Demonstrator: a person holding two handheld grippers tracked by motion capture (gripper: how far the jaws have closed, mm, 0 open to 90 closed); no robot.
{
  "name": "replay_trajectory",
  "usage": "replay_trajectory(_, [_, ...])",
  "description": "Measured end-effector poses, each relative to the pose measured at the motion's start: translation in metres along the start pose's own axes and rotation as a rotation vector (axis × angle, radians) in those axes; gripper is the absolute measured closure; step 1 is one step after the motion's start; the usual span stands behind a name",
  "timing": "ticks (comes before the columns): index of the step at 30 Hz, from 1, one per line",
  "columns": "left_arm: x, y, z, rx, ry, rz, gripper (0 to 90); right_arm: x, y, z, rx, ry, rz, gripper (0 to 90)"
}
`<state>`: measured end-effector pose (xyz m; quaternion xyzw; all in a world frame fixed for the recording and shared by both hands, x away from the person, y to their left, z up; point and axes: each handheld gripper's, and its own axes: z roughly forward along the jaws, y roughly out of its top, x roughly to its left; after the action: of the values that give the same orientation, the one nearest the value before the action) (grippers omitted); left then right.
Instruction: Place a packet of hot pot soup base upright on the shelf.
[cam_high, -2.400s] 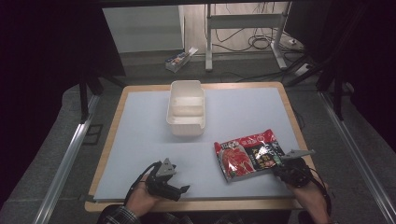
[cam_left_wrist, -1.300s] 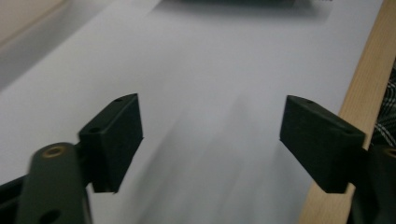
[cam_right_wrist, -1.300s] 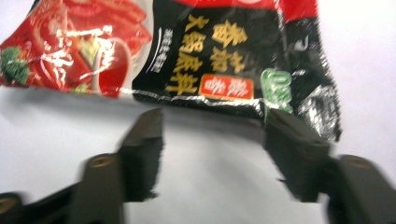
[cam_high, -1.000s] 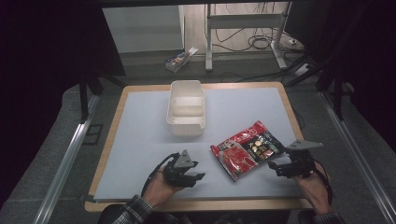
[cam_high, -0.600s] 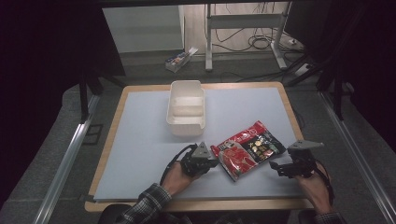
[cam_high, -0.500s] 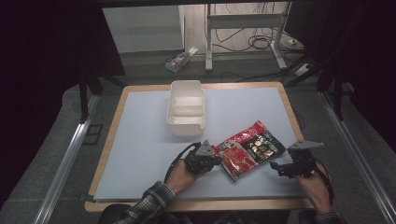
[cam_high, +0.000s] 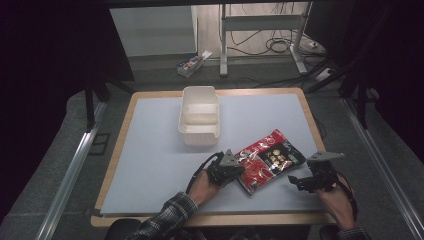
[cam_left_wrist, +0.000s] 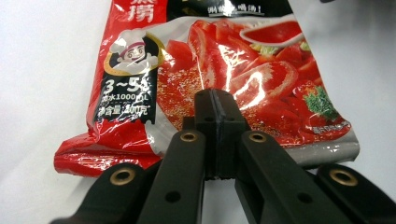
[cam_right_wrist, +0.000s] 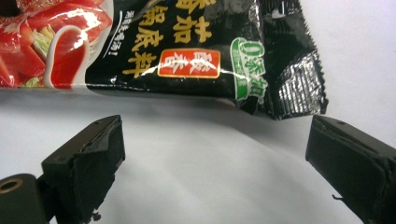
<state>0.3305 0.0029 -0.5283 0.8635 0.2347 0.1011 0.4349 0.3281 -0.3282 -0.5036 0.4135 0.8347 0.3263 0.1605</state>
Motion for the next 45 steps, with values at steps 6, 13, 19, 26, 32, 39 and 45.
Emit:
replay_trajectory(6, [0.000, -0.008, -0.001, 0.013, -0.001, -0.012, 90.0, 0.001, -0.001, 0.000, 0.007, 0.006, -0.001, 4.7])
replay_trajectory(13, [0.000, -0.014, 0.000, 0.039, -0.003, -0.011, 90.0, 0.004, 0.000, 0.000, 0.015, 0.018, -0.013, 4.5])
replay_trajectory(19, [-0.002, -0.014, 0.000, 0.040, 0.012, 0.007, 90.0, 0.010, 0.005, -0.006, -0.014, 0.042, -0.039, 0.0])
replay_trajectory(26, [0.000, -0.015, 0.000, 0.037, -0.002, -0.010, 90.0, 0.018, 0.013, -0.013, -0.039, 0.074, -0.032, 0.0])
replay_trajectory(32, [0.000, -0.015, 0.000, 0.024, -0.008, -0.028, 90.0, 0.023, 0.029, -0.022, -0.056, 0.105, -0.037, 0.1])
replay_trajectory(39, [-0.001, -0.015, 0.001, 0.020, -0.007, -0.034, 90.0, 0.030, 0.052, -0.023, -0.041, 0.181, -0.003, 1.5])
replay_trajectory(45, [-0.001, -0.015, 0.000, 0.018, -0.005, -0.032, 90.0, 0.039, 0.080, -0.023, -0.051, 0.189, -0.006, 10.9])
